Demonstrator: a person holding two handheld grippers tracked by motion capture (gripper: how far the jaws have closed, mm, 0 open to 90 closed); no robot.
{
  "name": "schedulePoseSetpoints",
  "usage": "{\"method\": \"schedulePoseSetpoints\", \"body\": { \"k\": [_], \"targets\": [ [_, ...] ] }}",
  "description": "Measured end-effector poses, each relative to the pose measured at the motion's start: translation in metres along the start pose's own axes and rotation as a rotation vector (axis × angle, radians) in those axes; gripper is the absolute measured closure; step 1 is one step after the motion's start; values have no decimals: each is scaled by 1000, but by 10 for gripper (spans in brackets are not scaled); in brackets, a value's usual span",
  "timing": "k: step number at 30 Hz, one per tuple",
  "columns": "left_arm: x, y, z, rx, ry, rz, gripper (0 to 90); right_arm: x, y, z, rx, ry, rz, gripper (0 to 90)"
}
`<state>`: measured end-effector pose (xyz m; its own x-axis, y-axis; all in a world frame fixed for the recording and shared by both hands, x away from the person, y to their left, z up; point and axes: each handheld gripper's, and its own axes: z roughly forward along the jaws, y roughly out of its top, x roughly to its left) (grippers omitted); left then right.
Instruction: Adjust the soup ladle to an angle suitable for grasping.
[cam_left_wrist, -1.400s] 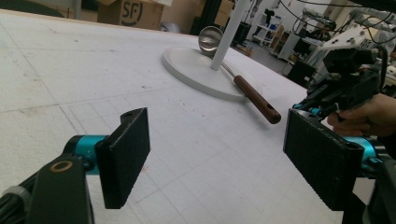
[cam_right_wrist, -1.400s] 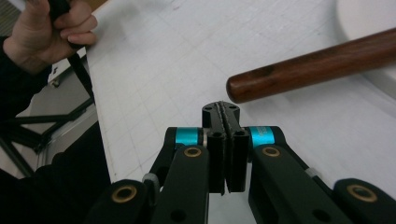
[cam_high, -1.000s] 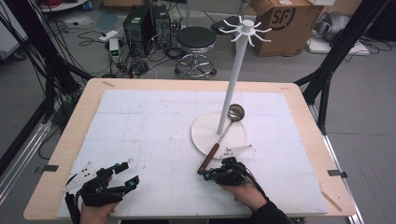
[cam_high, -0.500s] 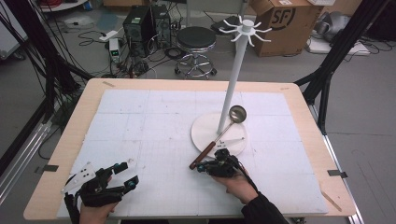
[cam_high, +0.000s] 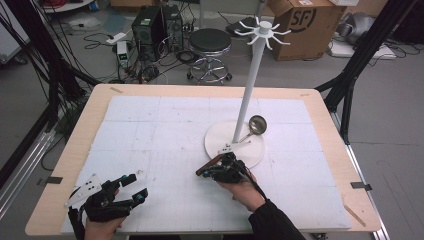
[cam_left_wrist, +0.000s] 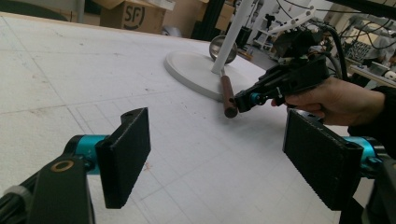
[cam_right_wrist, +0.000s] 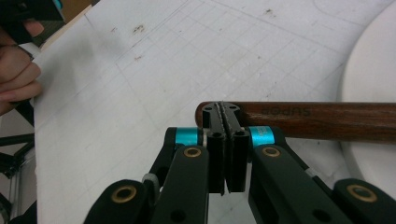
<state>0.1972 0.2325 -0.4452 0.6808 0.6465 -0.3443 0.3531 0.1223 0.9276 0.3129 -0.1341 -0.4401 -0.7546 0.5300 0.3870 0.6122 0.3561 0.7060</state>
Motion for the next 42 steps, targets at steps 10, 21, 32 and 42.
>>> {"method": "schedulePoseSetpoints", "body": {
  "k": [10,21,32,42],
  "targets": [
    [0,0,-1,-4,2,-2,239,-3,9,9,-12,-11,6,893],
    [2,-1,-3,-6,8,-5,239,-7,14,15,-24,-20,16,893],
    [3,-1,-5,-10,8,-11,240,-13,23,23,-43,-47,39,893],
    [3,-2,-7,-14,12,-14,240,-20,29,30,-54,-84,53,893]
  ]
}}
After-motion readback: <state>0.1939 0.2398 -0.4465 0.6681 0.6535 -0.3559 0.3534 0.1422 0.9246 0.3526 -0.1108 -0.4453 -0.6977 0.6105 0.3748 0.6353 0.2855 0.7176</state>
